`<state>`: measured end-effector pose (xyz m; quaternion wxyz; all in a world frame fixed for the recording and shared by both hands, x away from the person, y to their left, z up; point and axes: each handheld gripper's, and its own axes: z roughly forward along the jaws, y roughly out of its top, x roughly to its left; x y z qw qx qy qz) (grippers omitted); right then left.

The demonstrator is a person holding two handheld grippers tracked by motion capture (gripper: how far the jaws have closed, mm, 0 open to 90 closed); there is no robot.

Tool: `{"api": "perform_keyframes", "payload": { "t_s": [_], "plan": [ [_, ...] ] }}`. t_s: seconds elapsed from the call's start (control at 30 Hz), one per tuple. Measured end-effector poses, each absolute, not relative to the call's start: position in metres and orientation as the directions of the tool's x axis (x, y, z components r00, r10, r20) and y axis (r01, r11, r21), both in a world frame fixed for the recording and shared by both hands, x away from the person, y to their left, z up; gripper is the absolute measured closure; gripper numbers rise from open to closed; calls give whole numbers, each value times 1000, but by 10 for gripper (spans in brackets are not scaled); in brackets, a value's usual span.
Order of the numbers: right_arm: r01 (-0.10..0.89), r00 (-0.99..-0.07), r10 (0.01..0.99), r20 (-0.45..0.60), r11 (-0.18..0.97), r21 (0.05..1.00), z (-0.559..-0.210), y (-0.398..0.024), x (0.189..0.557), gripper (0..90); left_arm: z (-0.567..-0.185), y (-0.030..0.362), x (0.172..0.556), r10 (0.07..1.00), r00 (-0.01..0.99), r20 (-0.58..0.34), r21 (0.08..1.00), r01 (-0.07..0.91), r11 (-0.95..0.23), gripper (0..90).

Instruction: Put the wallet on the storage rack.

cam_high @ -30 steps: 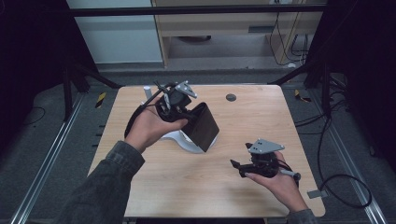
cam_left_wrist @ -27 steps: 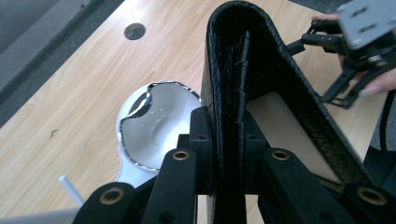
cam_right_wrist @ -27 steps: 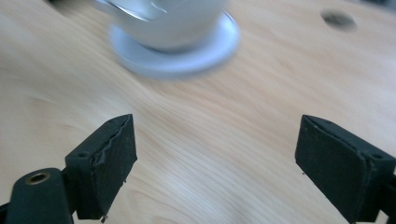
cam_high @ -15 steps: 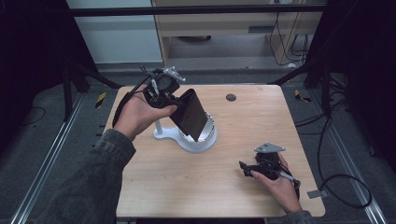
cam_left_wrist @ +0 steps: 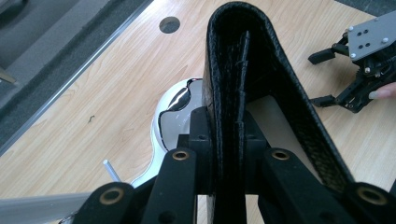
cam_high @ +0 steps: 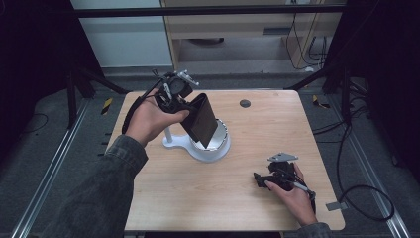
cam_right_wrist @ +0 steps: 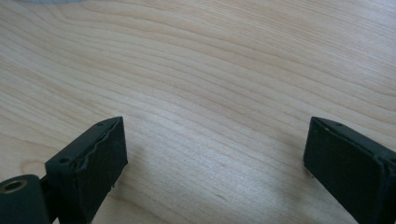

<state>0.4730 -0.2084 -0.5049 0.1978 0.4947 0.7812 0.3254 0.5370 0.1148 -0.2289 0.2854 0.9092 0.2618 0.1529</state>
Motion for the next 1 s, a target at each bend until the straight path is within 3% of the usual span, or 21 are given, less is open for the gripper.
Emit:
{"api": "perform_keyframes", "payload": {
  "t_s": [0.6, 1.0],
  "plan": [
    [643, -423, 906, -4, 303, 703, -509, -209, 472, 50, -241, 104, 542, 560, 817, 141, 583, 389, -714, 799],
    [633, -427, 904, -7, 304, 712, -510, -210, 470, 50, -264, 102, 567, 577, 806, 129, 575, 414, -706, 798]
  ]
}}
